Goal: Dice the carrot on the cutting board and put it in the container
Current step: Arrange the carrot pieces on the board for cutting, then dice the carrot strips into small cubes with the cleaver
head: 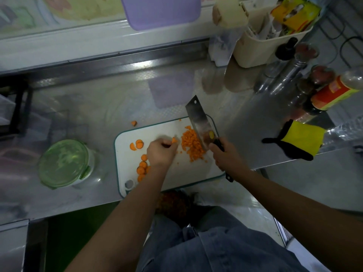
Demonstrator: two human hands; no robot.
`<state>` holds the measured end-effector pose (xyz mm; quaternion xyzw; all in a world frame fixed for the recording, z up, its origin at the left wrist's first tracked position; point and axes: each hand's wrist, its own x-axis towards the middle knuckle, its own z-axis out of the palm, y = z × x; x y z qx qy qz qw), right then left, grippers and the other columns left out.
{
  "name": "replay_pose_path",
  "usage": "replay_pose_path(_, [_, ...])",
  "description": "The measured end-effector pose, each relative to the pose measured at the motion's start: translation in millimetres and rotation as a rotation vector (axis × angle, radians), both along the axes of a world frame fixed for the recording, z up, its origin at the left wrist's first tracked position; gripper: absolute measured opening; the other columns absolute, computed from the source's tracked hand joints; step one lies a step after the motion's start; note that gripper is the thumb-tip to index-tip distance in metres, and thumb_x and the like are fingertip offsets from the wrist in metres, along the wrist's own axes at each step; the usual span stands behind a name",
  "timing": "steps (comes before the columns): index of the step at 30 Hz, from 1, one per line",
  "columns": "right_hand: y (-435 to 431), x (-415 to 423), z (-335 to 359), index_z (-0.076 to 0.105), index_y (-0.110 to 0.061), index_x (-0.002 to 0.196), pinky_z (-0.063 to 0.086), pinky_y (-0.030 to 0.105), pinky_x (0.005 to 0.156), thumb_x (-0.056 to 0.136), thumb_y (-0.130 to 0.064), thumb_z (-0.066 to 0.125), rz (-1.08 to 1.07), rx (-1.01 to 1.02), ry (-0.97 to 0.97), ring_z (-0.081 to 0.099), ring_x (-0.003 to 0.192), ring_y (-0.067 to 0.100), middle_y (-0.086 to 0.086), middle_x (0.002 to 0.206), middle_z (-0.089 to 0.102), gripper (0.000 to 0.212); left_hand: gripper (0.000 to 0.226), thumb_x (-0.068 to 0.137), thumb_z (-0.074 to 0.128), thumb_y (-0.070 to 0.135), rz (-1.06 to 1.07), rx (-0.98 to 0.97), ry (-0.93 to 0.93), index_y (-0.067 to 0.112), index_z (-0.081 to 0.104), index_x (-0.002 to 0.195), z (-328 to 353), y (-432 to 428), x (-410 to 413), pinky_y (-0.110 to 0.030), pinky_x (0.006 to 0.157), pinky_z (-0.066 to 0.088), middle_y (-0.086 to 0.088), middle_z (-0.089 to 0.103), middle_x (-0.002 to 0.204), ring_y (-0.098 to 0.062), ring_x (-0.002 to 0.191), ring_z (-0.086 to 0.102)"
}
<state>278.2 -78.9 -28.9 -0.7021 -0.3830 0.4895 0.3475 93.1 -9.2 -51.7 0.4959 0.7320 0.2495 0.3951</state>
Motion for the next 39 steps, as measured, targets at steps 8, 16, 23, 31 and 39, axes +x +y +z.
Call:
replay_pose_path(8, [-1.2, -27.9, -0.5, 0.055, -0.019, 0.088, 0.037, 0.026, 0.043, 0.094, -0.022, 0.052, 0.087, 0.019, -0.046, 0.044, 0.044, 0.015, 0.003, 0.059, 0.046, 0.008, 0.017, 0.074, 0.079, 0.026, 0.247, -0.094, -0.202, 0.023, 0.066, 0.062, -6.3, -1.1, -20.4, -0.041, 0.083, 0.056, -0.004, 0.071, 0.074, -0.026, 0.079, 0.069])
replay_pose_path(16, [-26.7, -68.9, -10.9, 0.045, -0.018, 0.077, 0.035, 0.026, 0.054, 0.097, -0.018, 0.05, 0.315, 0.028, -0.164, 0.043, 0.049, 0.017, 0.008, 0.065, 0.048, 0.02, 0.023, 0.07, 0.08, 0.029, 0.412, -0.065, -0.213, 0.022, 0.064, 0.056, -9.3, -5.3, -52.0, -0.042, 0.085, 0.055, -0.006, 0.073, 0.079, -0.027, 0.088, 0.069])
replay_pose_path(23, [-29.2, -56.0, -20.8, 0.047, -0.008, 0.085, 0.032, 0.034, 0.055, 0.096, -0.02, 0.052, 0.22, 0.029, -0.38, 0.047, 0.059, 0.023, 0.008, 0.066, 0.048, 0.017, 0.018, 0.078, 0.076, 0.038, 0.156, -0.054, -0.056, 0.02, 0.072, 0.076, 1.4, -12.7, -52.4, -0.037, 0.082, 0.053, -0.005, 0.073, 0.083, -0.024, 0.082, 0.067])
replay_pose_path(31, [-14.5, -44.8, -7.8, 0.054, -0.006, 0.101, 0.044, 0.04, 0.061, 0.096, -0.027, 0.05, 0.174, 0.044, -0.418, 0.055, 0.066, 0.028, 0.014, 0.077, 0.058, 0.022, 0.022, 0.083, 0.069, 0.042, -0.296, 0.006, 0.202, 0.021, 0.074, 0.086, 2.9, -16.8, -34.2, -0.025, 0.071, 0.048, 0.003, 0.073, 0.086, -0.016, 0.08, 0.065])
replay_pose_path(39, [-6.9, -58.1, -9.9, 0.049, -0.009, 0.095, 0.03, 0.03, 0.054, 0.097, -0.026, 0.048, 0.308, 0.031, -0.503, 0.046, 0.065, 0.019, -0.002, 0.069, 0.044, 0.017, 0.019, 0.081, 0.072, 0.034, -0.324, 0.065, 0.283, 0.015, 0.076, 0.083, -6.0, -7.8, -31.8, -0.028, 0.072, 0.049, -0.002, 0.072, 0.083, -0.018, 0.077, 0.065])
